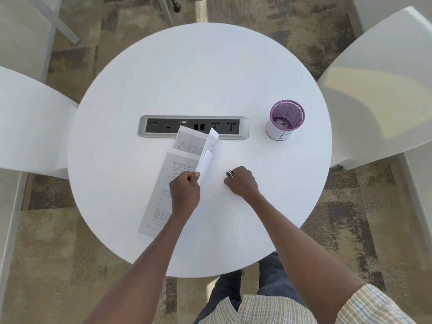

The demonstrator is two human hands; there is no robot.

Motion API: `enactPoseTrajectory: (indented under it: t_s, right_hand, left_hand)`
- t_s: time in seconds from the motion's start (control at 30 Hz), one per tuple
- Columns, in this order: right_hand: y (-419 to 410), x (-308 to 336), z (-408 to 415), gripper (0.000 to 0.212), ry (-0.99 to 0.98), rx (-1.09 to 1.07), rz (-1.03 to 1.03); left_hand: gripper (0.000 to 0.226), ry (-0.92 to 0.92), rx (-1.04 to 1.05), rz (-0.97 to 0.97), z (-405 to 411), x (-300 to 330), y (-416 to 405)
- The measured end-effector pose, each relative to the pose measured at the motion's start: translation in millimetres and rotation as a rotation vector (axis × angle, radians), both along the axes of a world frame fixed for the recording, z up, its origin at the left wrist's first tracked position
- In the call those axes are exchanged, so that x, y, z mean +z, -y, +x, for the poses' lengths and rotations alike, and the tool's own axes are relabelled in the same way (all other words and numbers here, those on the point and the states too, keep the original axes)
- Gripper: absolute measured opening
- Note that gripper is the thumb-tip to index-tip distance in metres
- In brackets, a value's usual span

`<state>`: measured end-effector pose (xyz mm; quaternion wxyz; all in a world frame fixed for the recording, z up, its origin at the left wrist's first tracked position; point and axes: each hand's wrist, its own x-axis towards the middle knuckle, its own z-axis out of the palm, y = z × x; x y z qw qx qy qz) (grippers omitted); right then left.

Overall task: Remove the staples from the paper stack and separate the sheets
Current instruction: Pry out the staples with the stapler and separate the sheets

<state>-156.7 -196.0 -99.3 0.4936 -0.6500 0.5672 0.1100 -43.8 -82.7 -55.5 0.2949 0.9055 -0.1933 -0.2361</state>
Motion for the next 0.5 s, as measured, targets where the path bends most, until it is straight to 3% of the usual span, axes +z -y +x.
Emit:
enactPoseTrajectory:
  t_s: [0.2, 0.3, 0.4, 0.5]
  right_hand:
    - [14.7, 5.6, -17.8, 0.026, 0.091, -0.033, -0.032]
    - [15.2, 5.1, -28.2, 0.01, 0.055, 0.077, -0.268]
    - [9.5, -2.4, -35.1, 0.013, 0.031, 0.227, -0.552]
    - [8.0, -5.2, -37.6, 0.011, -0.043, 0.296, -0.678]
  left_hand:
    - [0.025, 0.056, 0.04, -0.046, 11.2, 15.6, -11.6]
    - [0.021, 0.132, 0.061, -0.071, 20.7, 26.4, -20.3]
    - [0.02, 0.227, 0.084, -0.099, 32.1, 36.4, -32.5]
    - [0.02, 0.301, 0.085, -0.122, 40.5, 45.7, -42.5]
